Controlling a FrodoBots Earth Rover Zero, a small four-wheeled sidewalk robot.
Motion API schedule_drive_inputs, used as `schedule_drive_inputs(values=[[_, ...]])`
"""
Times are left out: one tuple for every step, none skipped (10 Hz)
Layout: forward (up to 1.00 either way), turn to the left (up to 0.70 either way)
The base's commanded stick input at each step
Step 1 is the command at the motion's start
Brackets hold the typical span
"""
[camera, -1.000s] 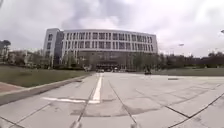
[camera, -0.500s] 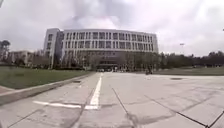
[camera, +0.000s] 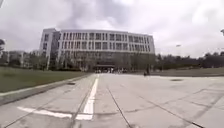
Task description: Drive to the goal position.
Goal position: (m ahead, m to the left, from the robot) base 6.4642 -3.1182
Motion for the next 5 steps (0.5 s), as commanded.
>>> schedule_drive_inputs(values=[[0.70,0.00],[0.70,0.00],[0.70,0.00],[0.70,0.00],[0.70,0.00]])
